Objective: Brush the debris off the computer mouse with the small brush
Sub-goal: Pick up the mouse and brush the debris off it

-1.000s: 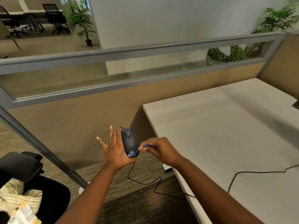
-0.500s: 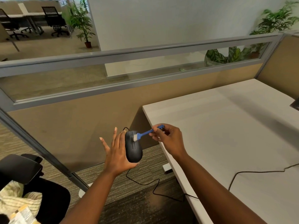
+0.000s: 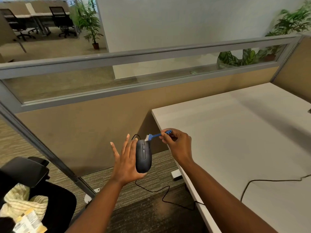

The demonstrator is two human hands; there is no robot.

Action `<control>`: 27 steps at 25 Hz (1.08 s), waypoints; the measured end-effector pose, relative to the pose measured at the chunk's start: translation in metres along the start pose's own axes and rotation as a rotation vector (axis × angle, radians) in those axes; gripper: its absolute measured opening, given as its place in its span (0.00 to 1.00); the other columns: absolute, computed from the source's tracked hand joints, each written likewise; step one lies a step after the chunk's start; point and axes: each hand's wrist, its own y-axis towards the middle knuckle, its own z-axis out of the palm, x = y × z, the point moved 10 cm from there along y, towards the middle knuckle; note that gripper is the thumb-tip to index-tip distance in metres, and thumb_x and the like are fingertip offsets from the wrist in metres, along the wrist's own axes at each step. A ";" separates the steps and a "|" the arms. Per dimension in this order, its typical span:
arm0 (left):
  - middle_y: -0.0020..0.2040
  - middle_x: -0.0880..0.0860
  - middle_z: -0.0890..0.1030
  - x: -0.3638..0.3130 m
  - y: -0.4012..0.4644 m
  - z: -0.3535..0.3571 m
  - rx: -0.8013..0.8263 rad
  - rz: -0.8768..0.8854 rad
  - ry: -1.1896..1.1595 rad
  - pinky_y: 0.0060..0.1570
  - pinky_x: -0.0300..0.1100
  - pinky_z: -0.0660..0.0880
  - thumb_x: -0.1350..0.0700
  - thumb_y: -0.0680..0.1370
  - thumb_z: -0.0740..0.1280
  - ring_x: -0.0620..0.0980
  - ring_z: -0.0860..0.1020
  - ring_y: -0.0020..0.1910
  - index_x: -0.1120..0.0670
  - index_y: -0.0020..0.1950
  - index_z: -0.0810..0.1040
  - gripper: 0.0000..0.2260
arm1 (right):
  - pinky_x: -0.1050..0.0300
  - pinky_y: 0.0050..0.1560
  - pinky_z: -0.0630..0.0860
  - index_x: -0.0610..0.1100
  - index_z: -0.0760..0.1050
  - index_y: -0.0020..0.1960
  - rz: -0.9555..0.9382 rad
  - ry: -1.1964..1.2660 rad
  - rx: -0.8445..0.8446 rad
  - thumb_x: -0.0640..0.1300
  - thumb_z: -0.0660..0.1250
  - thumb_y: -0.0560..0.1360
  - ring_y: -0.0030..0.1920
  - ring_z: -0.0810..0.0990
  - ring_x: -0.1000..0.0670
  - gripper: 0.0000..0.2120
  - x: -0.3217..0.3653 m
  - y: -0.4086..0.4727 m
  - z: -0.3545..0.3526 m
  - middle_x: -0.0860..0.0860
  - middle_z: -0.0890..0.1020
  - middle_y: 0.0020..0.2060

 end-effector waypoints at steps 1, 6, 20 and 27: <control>0.69 0.65 0.67 0.001 0.000 0.000 0.003 0.003 0.006 0.59 0.75 0.45 0.33 0.52 0.75 0.56 0.53 0.72 0.65 0.69 0.59 0.56 | 0.60 0.46 0.81 0.43 0.80 0.49 -0.005 0.008 0.006 0.39 0.69 0.72 0.42 0.84 0.52 0.06 0.001 0.000 0.001 0.48 0.84 0.41; 0.70 0.64 0.66 0.004 0.000 0.003 0.019 -0.006 0.009 0.60 0.75 0.44 0.33 0.53 0.74 0.56 0.52 0.72 0.64 0.69 0.58 0.56 | 0.62 0.46 0.80 0.43 0.80 0.49 -0.003 -0.042 0.029 0.40 0.68 0.72 0.42 0.83 0.53 0.06 -0.001 -0.002 0.004 0.48 0.84 0.41; 0.74 0.60 0.57 0.002 0.001 0.001 0.048 0.006 -0.018 0.61 0.73 0.41 0.33 0.55 0.74 0.56 0.48 0.73 0.59 0.73 0.50 0.58 | 0.71 0.37 0.77 0.47 0.80 0.45 0.041 0.146 0.007 0.40 0.68 0.72 0.39 0.83 0.58 0.04 -0.004 0.000 -0.004 0.49 0.83 0.39; 0.74 0.61 0.59 0.004 0.002 -0.002 0.035 -0.010 -0.027 0.61 0.74 0.42 0.33 0.55 0.74 0.58 0.50 0.73 0.59 0.72 0.51 0.57 | 0.73 0.35 0.76 0.44 0.79 0.48 0.109 -0.037 -0.089 0.41 0.67 0.73 0.35 0.81 0.59 0.05 -0.019 0.003 -0.018 0.49 0.82 0.39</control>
